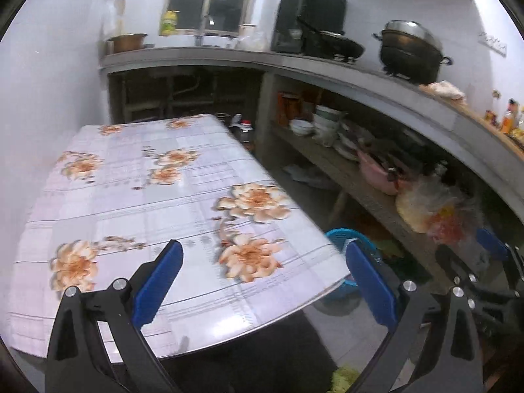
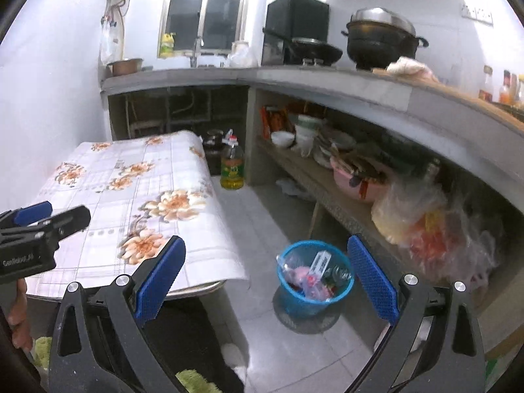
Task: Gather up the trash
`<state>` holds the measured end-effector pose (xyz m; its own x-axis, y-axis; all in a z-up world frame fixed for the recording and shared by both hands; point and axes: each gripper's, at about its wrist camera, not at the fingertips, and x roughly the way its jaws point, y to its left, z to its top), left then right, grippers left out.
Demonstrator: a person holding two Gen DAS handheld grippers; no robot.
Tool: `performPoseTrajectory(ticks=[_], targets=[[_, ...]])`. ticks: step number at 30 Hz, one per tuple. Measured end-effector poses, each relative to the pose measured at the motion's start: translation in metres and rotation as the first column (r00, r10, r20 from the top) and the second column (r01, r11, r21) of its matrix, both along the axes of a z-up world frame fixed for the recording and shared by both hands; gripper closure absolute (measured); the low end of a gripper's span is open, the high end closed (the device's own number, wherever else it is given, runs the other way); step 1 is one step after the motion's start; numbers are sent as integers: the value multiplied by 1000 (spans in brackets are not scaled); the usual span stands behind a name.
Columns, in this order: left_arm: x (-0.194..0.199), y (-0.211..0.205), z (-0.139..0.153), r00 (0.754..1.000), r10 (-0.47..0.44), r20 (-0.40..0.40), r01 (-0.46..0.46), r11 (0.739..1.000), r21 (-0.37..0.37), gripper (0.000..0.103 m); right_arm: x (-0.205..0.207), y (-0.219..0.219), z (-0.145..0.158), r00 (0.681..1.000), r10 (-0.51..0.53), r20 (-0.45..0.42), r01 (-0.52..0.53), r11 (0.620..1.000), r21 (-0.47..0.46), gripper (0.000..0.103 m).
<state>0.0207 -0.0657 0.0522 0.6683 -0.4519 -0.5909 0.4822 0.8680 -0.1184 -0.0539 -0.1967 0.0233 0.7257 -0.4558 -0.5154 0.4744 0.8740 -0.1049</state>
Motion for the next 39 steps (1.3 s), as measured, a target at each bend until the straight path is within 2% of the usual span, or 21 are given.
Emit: performPoseTrajectory(ticks=[5, 10, 15, 23, 39], targets=[[4, -4, -13, 996, 89, -10, -87, 989, 123, 5, 6, 3, -17, 997, -46, -62, 50, 997, 65, 8], [4, 3, -25, 979, 205, -17, -199, 965, 170, 5, 3, -2, -26, 992, -82, -94, 92, 991, 99, 8], [7, 12, -37, 961, 264, -83, -246, 953, 179, 5, -3, -15, -30, 984, -142, -110, 155, 981, 115, 8], [6, 12, -36, 955, 283, -90, -263, 947, 183, 5, -9, -24, -33, 977, -177, -117, 191, 973, 126, 8], [4, 6, -38, 953, 277, -123, -251, 950, 188, 5, -8, -26, -33, 976, -183, -121, 199, 972, 127, 8]])
